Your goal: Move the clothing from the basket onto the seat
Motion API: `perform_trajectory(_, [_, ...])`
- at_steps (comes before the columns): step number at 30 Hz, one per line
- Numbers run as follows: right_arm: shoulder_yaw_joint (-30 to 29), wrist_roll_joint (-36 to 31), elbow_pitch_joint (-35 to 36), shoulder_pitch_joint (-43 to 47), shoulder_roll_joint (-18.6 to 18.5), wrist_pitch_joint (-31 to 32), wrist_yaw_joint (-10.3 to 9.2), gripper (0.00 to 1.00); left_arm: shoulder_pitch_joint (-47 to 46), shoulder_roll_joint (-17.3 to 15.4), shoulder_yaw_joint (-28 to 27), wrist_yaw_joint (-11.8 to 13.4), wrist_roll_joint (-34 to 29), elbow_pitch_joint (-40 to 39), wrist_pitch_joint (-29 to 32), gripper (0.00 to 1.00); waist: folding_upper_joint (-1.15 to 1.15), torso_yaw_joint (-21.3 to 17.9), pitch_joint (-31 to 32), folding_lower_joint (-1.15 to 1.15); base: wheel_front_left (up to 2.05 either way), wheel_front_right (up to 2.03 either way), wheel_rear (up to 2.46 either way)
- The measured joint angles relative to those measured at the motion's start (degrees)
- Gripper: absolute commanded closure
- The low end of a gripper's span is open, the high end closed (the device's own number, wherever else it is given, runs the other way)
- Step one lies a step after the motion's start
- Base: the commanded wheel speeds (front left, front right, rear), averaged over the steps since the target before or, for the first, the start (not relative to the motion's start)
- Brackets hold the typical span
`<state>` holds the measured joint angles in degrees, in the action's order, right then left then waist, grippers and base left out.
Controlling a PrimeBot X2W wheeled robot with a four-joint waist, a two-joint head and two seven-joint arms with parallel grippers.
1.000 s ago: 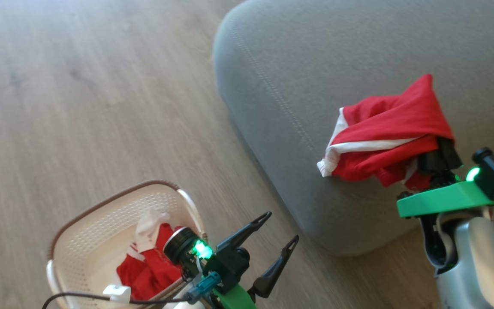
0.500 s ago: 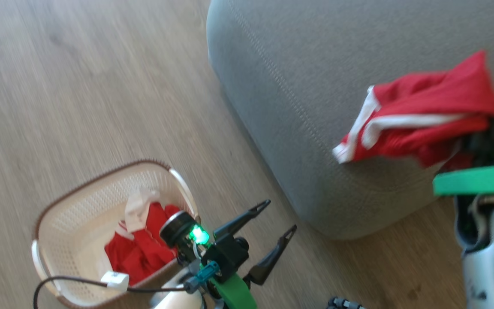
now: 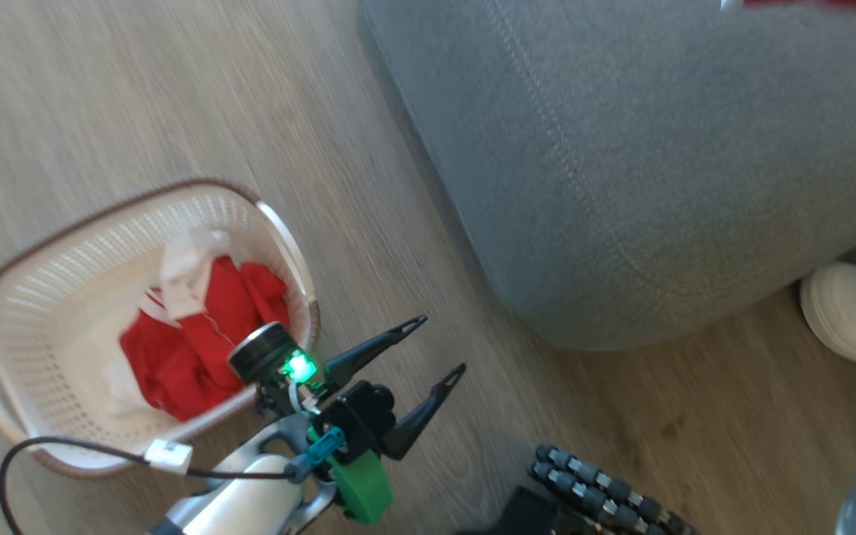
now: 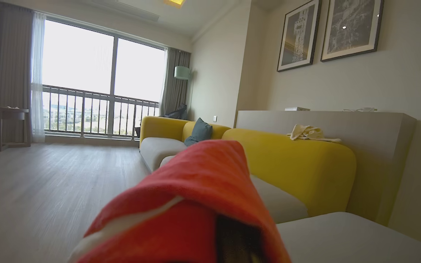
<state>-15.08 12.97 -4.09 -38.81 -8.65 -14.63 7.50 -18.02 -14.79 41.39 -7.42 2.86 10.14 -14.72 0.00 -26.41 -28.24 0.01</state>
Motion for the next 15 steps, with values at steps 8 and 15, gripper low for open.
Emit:
perform_trajectory(8, [-2.1,1.6,-10.4,-14.2,-2.6,0.0,0.00,1.00,-2.3,-3.0,2.1,0.0,-0.9,-0.2,0.0,0.00,0.00,-1.4,-7.9,0.00,0.00,0.00,0.00])
perform_trajectory(15, [-5.1,1.2,-23.5,-22.4,-6.9,0.0,0.00,1.00,-3.5,-3.9,2.0,0.0,-1.7,-1.6,0.0,0.00,0.00,0.1,-12.5,0.00,0.00,0.00,0.00])
